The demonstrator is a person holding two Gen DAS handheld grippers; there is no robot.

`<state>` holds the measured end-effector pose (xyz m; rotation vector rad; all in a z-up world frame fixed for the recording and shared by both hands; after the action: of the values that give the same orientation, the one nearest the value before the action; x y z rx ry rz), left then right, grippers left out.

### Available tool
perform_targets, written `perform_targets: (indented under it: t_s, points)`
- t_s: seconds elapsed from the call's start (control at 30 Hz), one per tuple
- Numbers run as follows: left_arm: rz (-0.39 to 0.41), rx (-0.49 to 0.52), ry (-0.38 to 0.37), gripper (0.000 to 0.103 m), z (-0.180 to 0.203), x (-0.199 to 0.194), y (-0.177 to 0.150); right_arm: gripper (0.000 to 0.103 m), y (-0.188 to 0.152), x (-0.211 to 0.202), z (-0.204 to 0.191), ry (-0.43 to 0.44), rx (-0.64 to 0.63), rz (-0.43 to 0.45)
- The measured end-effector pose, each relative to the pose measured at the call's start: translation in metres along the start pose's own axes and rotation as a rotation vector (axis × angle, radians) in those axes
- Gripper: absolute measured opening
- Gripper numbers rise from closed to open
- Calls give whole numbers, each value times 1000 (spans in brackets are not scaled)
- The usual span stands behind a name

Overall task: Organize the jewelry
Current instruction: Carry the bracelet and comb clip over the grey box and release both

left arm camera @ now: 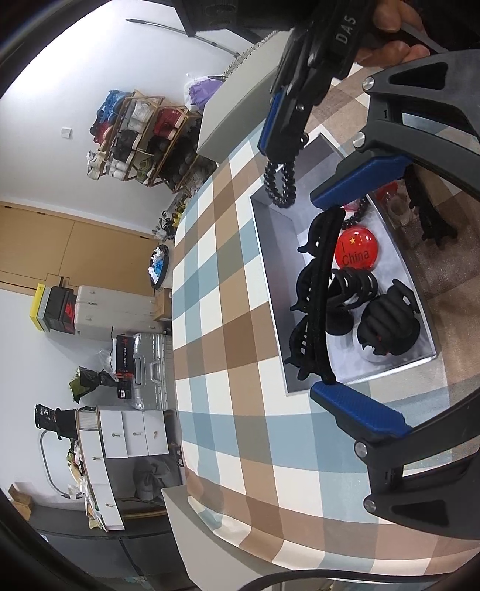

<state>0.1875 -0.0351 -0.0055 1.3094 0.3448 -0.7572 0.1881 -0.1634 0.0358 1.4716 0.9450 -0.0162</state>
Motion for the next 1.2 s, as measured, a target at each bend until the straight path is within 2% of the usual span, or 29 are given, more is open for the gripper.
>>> perform_targets:
  t_s: [0.3, 0.83, 1.0, 1.07, 1.2]
  points:
    - [10, 67, 56, 92, 9, 3, 1, 30, -2, 2, -1, 18, 5, -4]
    - [-7, 45, 79, 92, 4, 8, 3, 31, -5, 8, 5, 18, 17, -21]
    - [7, 61, 100, 92, 4, 6, 4, 36, -4, 10, 4, 21, 15, -20]
    - [8, 58, 95, 92, 3, 6, 4, 41, -5, 10, 4, 17, 13, -19]
    - [0, 60, 76, 92, 5, 5, 5, 45, -4, 8, 4, 15, 16, -10]
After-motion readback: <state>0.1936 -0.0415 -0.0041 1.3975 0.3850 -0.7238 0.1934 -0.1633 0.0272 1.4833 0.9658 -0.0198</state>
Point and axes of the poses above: each gripper's, at about its wrist camera, not at the fingertips, and x roughly the way its jaws point, z to its right, y to its top, the point moved 5 cm from there along x, roughly the way its jaws point, and after that the axes turned 7 degrees about -x, right-handed, at the moved point
